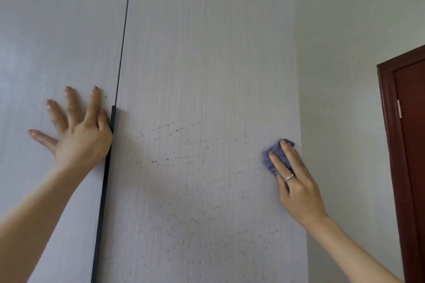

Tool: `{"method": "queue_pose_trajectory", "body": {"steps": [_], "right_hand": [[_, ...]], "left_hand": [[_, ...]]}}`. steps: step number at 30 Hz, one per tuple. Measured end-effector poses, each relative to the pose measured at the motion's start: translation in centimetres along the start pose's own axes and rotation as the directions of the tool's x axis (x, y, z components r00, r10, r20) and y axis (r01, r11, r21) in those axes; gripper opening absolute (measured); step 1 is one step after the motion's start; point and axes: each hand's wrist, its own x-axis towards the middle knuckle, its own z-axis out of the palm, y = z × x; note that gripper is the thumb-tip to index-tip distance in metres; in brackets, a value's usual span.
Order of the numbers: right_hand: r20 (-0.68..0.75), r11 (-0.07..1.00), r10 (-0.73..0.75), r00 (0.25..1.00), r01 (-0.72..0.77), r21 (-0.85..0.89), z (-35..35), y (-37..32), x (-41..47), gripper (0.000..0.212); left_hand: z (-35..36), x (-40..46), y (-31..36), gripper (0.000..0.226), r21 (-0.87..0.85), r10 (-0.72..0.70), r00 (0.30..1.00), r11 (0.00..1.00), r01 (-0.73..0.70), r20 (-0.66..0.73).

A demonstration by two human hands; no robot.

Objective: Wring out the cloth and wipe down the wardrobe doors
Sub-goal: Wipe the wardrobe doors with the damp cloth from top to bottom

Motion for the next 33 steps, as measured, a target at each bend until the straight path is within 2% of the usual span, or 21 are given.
{"method": "queue_pose_trajectory", "body": {"steps": [2, 5, 7, 9, 11, 14, 16, 17, 19, 21, 22, 23, 24, 25, 26, 27, 29, 30, 31, 33], "right_hand": [[-0.03, 0.999, 0.051, 0.998, -0.051, 0.003, 0.4, 0.3, 3.2, 0.037], [-0.056, 0.964, 0.26, 0.964, -0.255, 0.076, 1.0, -0.2, 8.3, 0.038], [-0.085, 0.941, 0.327, 0.941, -0.316, 0.117, 1.7, -1.3, 8.6, 0.039], [-0.113, 0.977, 0.192, 0.975, -0.179, 0.118, 2.4, -2.8, 5.9, 0.038], [-0.057, 0.991, -0.056, 0.997, 0.062, 0.118, 2.6, -4.4, 1.9, 0.037], [0.034, 0.926, -0.369, 0.929, 0.365, 0.093, 1.5, -3.3, 0.9, 0.036], [0.057, 0.914, -0.406, 0.912, 0.403, 0.056, 1.0, -1.4, 3.2, 0.037], [0.034, 0.939, -0.342, 0.939, 0.341, 0.043, 1.0, -0.6, 4.7, 0.036], [-0.029, 0.997, -0.067, 0.997, 0.068, 0.042, 1.1, 0.1, 7.6, 0.036], [-0.093, 0.976, 0.203, 0.975, -0.194, 0.097, 1.9, -1.0, 8.8, 0.038], [-0.118, 0.966, 0.242, 0.963, -0.227, 0.123, 2.4, -2.3, 8.5, 0.038], [-0.128, 0.973, 0.204, 0.971, -0.185, 0.14, 2.9, -3.6, 7.7, 0.038], [-0.116, 0.985, 0.091, 0.989, -0.073, 0.154, 3.3, -5.1, 6.3, 0.037], [-0.086, 0.981, -0.081, 0.993, 0.095, 0.168, 3.6, -6.4, 4.7, 0.035], [-0.04, 0.944, -0.271, 0.962, 0.273, 0.184, 3.6, -7.6, 3.0, 0.035], [0.012, 0.88, -0.442, 0.897, 0.431, 0.201, 3.4, -8.2, 2.1, 0.037], [0.079, 0.759, -0.64, 0.764, 0.613, 0.221, 2.8, -7.2, 3.1, 0.041], [0.091, 0.754, -0.649, 0.755, 0.624, 0.204, 2.7, -6.5, 4.4, 0.042], [0.083, 0.795, -0.598, 0.797, 0.578, 0.183, 2.8, -6.0, 6.0, 0.041], [0.014, 0.931, -0.345, 0.938, 0.341, 0.127, 3.0, -5.6, 9.2, 0.039]], "left_hand": [[0.0, 0.0, 0.0, 0.05, 0.001, 0.001, 1.0, 1.0, -0.001, -0.002], [0.0, 0.0, -0.1, 0.05, 0.008, -0.003, 1.0, 1.0, 0.003, -0.001], [0.0, -0.2, -0.4, 0.051, 0.022, 0.011, 1.0, 1.0, -0.011, -0.002], [0.1, -0.4, -0.7, 0.051, 0.035, 0.024, 1.0, 0.999, -0.024, -0.004], [0.1, -0.6, -0.9, 0.051, 0.045, 0.032, 0.999, 0.999, -0.032, 0.005], [0.1, -0.6, -1.1, 0.051, 0.047, 0.034, 0.999, 0.998, -0.035, 0.013], [0.0, -0.7, -1.2, 0.051, 0.056, 0.039, 0.999, 0.998, -0.04, 0.017], [0.0, -0.8, -1.3, 0.051, 0.058, 0.04, 0.999, 0.997, -0.041, 0.02], [0.1, -1.0, -1.4, 0.051, 0.059, 0.04, 0.999, 0.997, -0.041, 0.02], [0.1, -1.1, -1.4, 0.051, 0.061, 0.041, 0.999, 0.997, -0.042, 0.016], [0.1, -1.1, -1.4, 0.05, 0.063, 0.043, 0.999, 0.997, -0.043, 0.014], [0.1, -1.0, -1.3, 0.05, 0.065, 0.046, 0.999, 0.997, -0.046, 0.013], [0.1, -1.0, -1.3, 0.05, 0.065, 0.045, 0.999, 0.997, -0.046, 0.015], [0.1, -1.0, -1.3, 0.05, 0.064, 0.045, 0.999, 0.997, -0.046, 0.016], [0.1, -1.0, -1.3, 0.05, 0.061, 0.043, 0.999, 0.997, -0.044, 0.019], [0.1, -1.1, -1.3, 0.05, 0.058, 0.038, 0.999, 0.998, -0.039, 0.023], [0.1, -1.1, -1.4, 0.051, 0.065, 0.036, 0.999, 0.997, -0.038, 0.032], [0.1, -1.1, -1.5, 0.051, 0.069, 0.035, 0.999, 0.997, -0.038, 0.035], [0.0, -1.2, -1.6, 0.051, 0.071, 0.034, 0.999, 0.997, -0.037, 0.037], [0.1, -1.1, -1.7, 0.051, 0.07, 0.036, 0.999, 0.997, -0.039, 0.039]]}}
